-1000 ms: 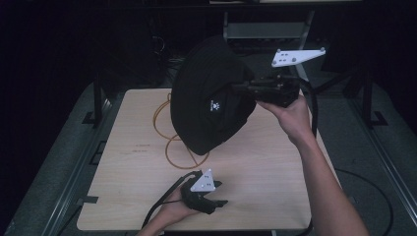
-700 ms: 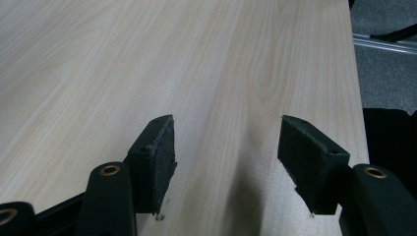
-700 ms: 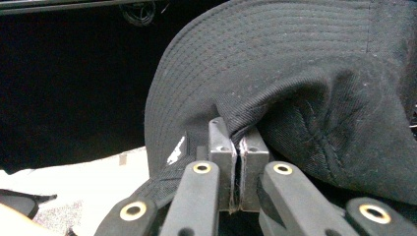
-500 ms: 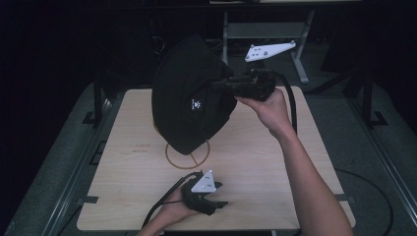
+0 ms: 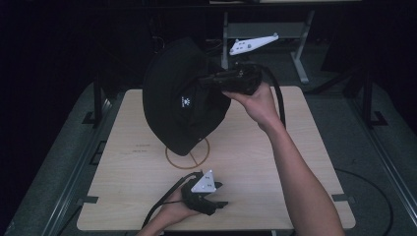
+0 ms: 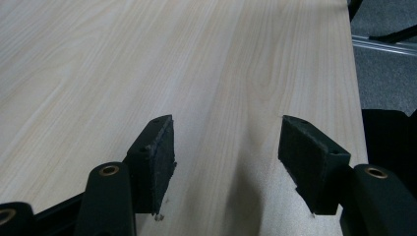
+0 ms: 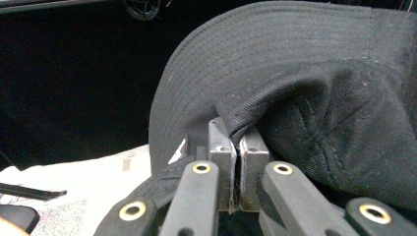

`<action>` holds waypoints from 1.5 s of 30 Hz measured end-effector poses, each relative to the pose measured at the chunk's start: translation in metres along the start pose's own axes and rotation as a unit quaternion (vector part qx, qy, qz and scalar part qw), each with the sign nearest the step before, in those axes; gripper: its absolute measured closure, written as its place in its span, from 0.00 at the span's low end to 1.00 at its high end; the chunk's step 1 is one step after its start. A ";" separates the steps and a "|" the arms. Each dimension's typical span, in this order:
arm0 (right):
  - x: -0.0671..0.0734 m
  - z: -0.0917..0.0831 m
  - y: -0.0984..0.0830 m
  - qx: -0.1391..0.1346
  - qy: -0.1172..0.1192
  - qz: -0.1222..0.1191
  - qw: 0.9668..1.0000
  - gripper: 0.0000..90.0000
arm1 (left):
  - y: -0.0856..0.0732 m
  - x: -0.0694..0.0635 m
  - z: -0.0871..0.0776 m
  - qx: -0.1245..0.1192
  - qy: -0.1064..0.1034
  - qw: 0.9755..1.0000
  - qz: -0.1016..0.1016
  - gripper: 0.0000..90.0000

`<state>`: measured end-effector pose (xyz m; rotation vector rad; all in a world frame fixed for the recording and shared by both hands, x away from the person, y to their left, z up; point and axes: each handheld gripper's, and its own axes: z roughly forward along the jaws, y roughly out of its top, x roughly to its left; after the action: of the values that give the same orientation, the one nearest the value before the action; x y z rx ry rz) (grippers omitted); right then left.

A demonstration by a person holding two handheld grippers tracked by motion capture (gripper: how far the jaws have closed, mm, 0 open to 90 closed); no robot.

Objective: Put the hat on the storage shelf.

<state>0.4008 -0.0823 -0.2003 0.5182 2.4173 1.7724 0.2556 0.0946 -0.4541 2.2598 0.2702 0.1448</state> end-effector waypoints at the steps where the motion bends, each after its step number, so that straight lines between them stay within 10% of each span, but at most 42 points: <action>1: -0.001 0.004 0.002 0.005 0.000 0.003 1.000 0.97 | 0.000 0.000 0.000 0.001 -0.001 1.000 0.001 0.42; 36: -0.017 0.102 0.004 0.032 -0.013 0.065 0.997 0.94 | 0.003 -0.007 0.005 0.012 -0.002 1.000 0.018 0.42; 45: -0.014 0.116 -0.002 0.062 0.002 0.065 0.996 0.80 | 0.003 -0.009 0.007 0.012 -0.005 1.000 0.020 0.42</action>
<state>0.4459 0.0174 -0.2404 0.7011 2.5624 1.6784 0.2490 0.0859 -0.4564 2.2907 0.2231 0.1521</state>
